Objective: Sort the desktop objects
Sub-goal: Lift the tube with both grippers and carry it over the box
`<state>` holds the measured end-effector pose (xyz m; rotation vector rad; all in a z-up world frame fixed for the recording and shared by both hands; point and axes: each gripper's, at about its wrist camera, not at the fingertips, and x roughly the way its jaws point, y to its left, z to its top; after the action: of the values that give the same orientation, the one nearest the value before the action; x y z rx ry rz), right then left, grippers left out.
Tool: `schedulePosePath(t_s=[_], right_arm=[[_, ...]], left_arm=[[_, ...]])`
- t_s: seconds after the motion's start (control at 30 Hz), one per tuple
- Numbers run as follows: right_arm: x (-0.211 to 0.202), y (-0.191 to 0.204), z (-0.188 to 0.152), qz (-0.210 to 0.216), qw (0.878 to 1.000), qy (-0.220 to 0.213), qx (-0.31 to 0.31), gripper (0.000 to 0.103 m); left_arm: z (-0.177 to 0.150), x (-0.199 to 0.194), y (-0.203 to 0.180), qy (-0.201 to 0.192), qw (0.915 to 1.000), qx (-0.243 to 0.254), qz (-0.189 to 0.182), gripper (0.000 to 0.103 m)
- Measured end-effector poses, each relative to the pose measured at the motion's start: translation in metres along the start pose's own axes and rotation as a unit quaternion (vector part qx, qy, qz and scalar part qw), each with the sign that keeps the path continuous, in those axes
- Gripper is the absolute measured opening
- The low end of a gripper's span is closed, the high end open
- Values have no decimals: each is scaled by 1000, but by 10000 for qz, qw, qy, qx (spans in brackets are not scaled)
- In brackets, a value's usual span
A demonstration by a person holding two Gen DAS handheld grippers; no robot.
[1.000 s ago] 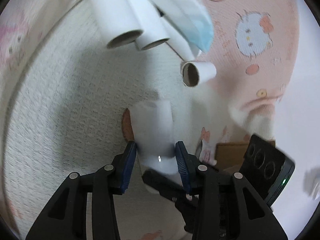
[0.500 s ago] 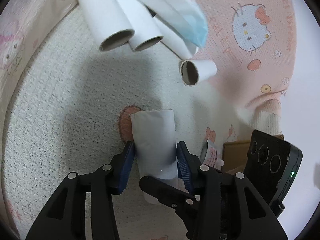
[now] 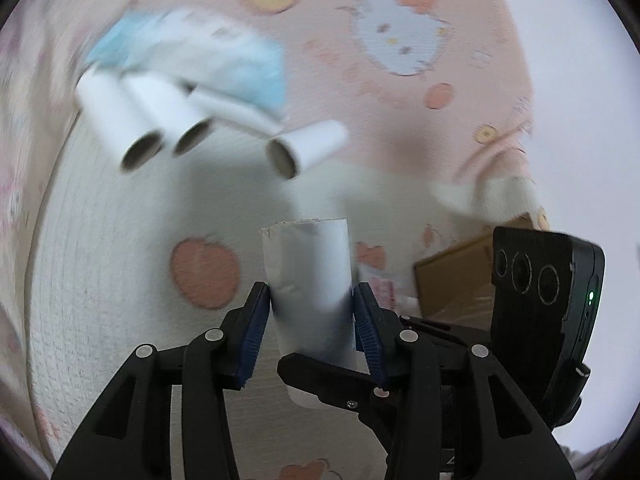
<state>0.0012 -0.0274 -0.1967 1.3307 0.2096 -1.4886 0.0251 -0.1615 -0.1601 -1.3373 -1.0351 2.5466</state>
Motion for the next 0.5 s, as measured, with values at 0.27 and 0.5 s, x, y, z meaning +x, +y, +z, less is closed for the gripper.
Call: schedulePosePath(t_s=[0.27,0.5], right_arm=[[-43,11,-3,-310,9983,-442,-239,43],[-62,17,-7,-514,9964,-583,-331,43]], left_arm=[[2,-17,-32,-298,9987,340,-228,48],[3,-25,-52,-211,9990,280,-261,48]])
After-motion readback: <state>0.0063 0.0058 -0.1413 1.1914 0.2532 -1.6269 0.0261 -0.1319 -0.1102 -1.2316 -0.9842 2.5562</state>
